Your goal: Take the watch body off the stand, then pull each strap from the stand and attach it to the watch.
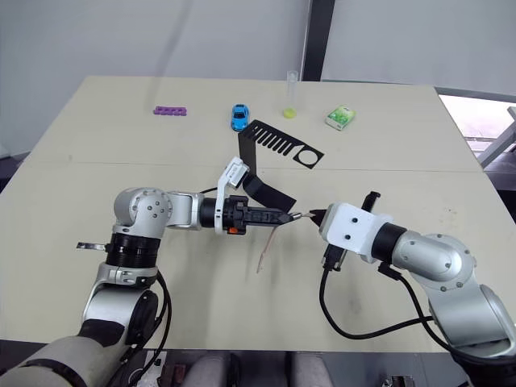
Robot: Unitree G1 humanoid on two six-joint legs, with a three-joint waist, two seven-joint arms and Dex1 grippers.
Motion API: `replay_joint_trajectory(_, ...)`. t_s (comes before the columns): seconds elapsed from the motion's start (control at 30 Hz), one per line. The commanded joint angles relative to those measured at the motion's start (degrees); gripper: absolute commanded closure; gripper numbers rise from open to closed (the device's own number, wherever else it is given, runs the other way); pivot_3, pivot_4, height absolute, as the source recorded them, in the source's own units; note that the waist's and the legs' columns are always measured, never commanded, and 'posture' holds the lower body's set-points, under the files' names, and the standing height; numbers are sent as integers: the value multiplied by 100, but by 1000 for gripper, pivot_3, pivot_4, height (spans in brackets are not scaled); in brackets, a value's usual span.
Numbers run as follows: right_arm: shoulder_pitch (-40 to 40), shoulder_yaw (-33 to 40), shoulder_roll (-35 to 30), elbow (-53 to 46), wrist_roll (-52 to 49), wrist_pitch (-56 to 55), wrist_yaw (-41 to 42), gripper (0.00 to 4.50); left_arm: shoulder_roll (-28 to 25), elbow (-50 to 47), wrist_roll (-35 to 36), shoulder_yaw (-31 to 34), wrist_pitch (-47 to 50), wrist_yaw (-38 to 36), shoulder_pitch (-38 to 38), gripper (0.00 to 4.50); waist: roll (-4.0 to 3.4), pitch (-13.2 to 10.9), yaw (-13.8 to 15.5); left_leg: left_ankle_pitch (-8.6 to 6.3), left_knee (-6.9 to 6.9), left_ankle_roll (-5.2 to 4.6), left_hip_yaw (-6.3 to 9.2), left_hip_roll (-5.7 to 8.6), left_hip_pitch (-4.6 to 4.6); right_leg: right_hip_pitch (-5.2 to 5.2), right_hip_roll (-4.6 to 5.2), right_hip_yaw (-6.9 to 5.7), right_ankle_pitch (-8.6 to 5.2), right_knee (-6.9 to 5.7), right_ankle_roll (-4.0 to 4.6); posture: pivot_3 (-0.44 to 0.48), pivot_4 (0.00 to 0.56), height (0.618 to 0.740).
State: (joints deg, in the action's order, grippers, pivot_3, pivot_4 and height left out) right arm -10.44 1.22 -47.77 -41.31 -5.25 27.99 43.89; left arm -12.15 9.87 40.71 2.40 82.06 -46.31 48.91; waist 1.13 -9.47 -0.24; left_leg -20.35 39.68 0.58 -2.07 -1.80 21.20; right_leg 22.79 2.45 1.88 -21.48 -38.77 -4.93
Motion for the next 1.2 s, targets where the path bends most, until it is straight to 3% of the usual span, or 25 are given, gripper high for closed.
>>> replay_joint_trajectory(0.03, -70, 66, 45, -169, -35, 14, -99, 4500, 222, -216, 401, -2, 69, -143, 259, 2914, 0, 0, 0, 0, 0, 0, 0, 0, 0, 0, 0, 0, 0, 0, 0, 0, 150, 740)
replay_joint_trajectory(0.47, -201, 78, 196, -196, -83, 240, -205, 4500, 224, -210, 337, 27, 53, -130, 265, 2914, 0, 0, -3, 0, -1, 0, 0, 0, 0, 0, 0, 0, 0, 0, 0, 0, 150, 740)
replay_joint_trajectory(1.2, -232, 136, -78, -214, -136, 250, -29, 4500, -30, 112, 93, -326, -516, -229, 312, 2914, 0, 0, 1, 0, -4, 0, 0, 1, 0, 0, 1, 0, 0, 3, 0, 0, 150, 740)
